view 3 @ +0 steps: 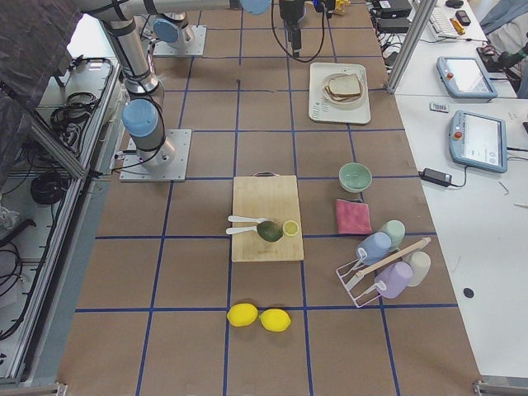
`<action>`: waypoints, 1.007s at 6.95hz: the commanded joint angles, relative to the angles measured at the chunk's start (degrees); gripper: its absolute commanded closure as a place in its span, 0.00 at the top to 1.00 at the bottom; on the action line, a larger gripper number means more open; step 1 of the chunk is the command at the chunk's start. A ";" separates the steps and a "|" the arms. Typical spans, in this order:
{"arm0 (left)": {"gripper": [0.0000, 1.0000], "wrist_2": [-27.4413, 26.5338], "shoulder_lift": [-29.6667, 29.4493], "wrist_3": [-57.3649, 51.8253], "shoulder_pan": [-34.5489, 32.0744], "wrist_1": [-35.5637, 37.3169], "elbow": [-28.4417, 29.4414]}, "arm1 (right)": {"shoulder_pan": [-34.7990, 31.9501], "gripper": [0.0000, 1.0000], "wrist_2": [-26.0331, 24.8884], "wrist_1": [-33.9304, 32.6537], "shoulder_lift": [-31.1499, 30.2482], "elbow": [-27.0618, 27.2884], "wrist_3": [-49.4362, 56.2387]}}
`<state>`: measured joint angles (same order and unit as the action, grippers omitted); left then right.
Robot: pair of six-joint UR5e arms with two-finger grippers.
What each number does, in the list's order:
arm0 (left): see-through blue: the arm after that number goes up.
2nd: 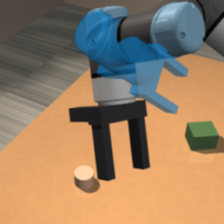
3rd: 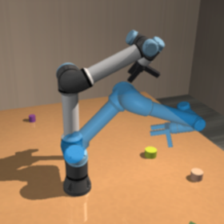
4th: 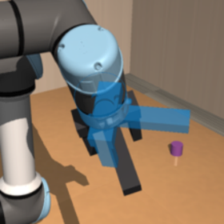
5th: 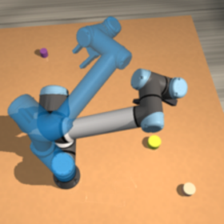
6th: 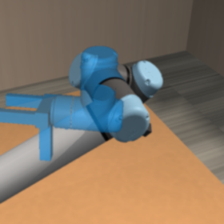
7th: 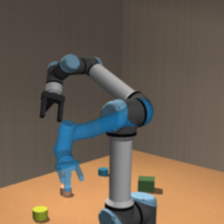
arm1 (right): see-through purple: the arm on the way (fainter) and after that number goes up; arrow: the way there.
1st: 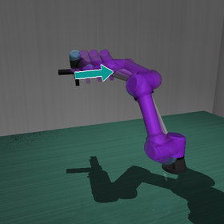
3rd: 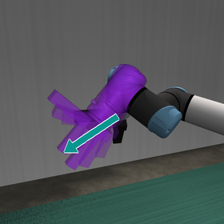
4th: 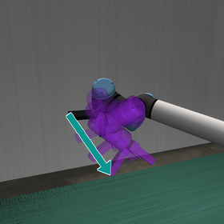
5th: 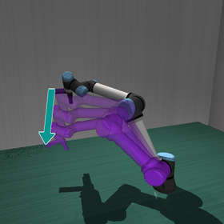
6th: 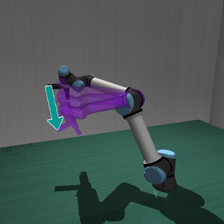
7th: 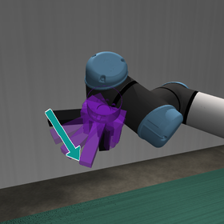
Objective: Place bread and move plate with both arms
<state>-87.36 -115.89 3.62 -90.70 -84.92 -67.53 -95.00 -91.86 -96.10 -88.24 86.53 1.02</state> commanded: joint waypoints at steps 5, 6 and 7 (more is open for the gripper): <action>1.00 -0.27 17.86 -0.81 3.60 -5.38 -16.10 | 1.04 1.00 0.98 0.03 -0.09 -1.18 -2.61; 1.00 -0.18 20.50 -0.81 3.52 -5.25 -18.84 | 1.13 1.00 0.90 -0.14 0.09 -1.97 -2.43; 1.00 -0.18 21.92 -0.81 3.51 -4.99 -20.17 | 1.56 1.00 0.98 0.03 0.52 -3.54 -2.25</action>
<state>-87.57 -96.41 2.82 -87.19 -90.74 -84.97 -93.79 -90.93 -96.14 -88.11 84.50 -1.53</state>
